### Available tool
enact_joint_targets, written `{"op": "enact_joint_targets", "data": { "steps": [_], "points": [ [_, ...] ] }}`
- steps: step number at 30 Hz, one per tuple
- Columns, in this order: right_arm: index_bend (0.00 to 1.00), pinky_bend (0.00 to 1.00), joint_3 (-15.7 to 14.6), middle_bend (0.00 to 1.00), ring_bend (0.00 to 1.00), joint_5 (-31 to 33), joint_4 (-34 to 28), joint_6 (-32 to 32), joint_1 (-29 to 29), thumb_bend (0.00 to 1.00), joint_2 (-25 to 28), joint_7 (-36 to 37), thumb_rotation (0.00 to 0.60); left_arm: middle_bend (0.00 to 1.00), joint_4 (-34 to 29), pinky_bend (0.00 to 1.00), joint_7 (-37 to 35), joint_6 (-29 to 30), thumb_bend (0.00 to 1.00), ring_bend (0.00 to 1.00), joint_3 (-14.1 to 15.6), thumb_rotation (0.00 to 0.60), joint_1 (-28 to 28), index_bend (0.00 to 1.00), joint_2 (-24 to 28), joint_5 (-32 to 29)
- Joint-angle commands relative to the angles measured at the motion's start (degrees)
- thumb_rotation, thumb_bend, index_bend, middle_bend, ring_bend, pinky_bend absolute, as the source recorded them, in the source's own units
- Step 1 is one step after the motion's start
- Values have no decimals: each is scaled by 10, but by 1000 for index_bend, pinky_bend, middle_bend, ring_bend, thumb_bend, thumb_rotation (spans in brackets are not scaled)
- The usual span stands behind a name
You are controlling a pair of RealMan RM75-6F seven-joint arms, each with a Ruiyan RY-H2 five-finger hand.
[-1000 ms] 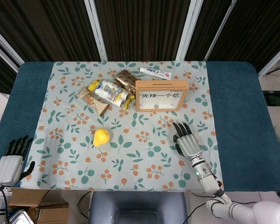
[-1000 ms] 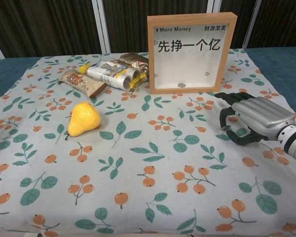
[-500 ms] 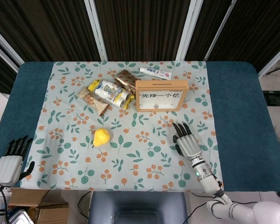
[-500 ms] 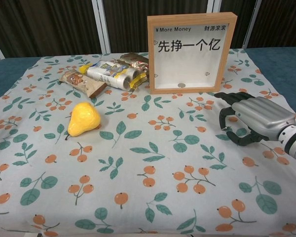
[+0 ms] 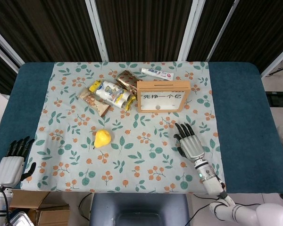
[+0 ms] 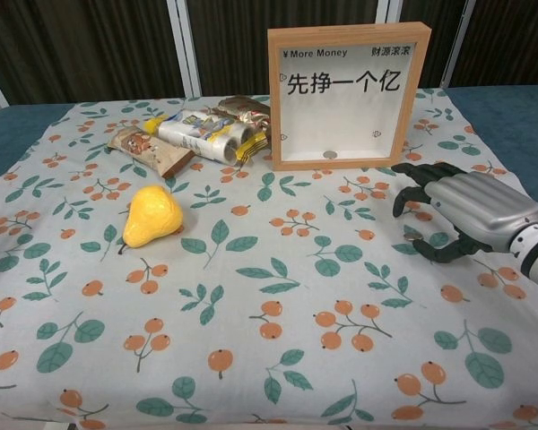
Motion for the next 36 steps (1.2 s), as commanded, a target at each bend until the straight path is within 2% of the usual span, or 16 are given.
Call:
{"op": "enact_joint_targets", "data": {
  "steps": [1, 4, 36],
  "points": [
    [501, 0, 0, 43, 0, -3, 5, 4, 0, 529, -4, 4, 600, 0, 1, 0, 0, 1, 412, 0, 1, 600, 1, 0, -1, 0],
    [535, 0, 0, 54, 0, -6, 13, 7, 1, 529, -7, 8, 600, 0, 3, 0, 0, 1, 411, 0, 2, 600, 2, 0, -1, 0],
    [639, 0, 12, 82, 0, 4, 25, 7, 4, 529, -20, 9, 600, 0, 7, 0, 4, -2, 410, 0, 3, 600, 0, 0, -4, 0]
  ]
}}
